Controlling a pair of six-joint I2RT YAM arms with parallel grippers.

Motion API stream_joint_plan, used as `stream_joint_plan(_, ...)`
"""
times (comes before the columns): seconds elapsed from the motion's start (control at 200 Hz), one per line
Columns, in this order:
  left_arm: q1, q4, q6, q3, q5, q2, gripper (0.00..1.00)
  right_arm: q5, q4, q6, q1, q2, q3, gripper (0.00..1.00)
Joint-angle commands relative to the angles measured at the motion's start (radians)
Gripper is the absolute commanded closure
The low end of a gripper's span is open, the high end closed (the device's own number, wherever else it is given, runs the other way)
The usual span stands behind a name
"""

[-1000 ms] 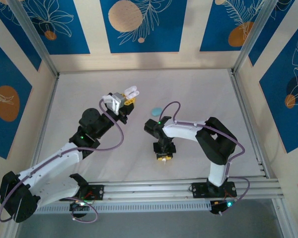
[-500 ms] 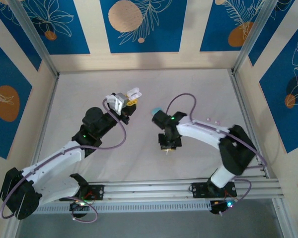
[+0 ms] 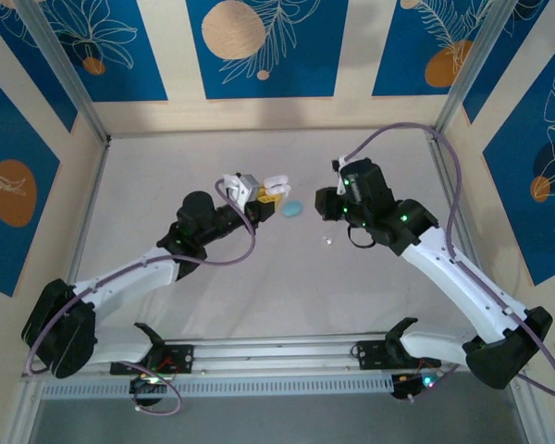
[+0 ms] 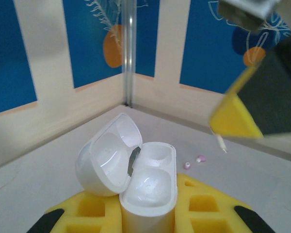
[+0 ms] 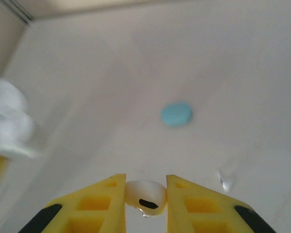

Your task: Insert wireless bluetooth earbuds into charging case

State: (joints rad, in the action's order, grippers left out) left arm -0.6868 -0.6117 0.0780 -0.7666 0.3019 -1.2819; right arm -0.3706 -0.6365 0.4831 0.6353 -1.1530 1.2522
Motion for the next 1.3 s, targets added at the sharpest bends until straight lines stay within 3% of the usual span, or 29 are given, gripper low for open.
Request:
stream_joint_plan(0.0, -0.016, -0.094, 0.039, -0.052, 0.098, -0.021, 0.8, -0.008, 0.138, -0.109, 0.004, -0.004, 0.044, 0.77)
stream_joint_plan(0.52, -0.027, -0.105, 0.049, -0.065, 0.114, -0.038, 0.8, 0.171, 0.257, -0.164, 0.019, -0.043, 0.073, 0.77)
stream_joint_plan(1.296, -0.029, -0.1, 0.041, -0.064, 0.066, -0.022, 0.8, 0.102, 0.176, -0.28, 0.066, -0.055, 0.064, 0.78)
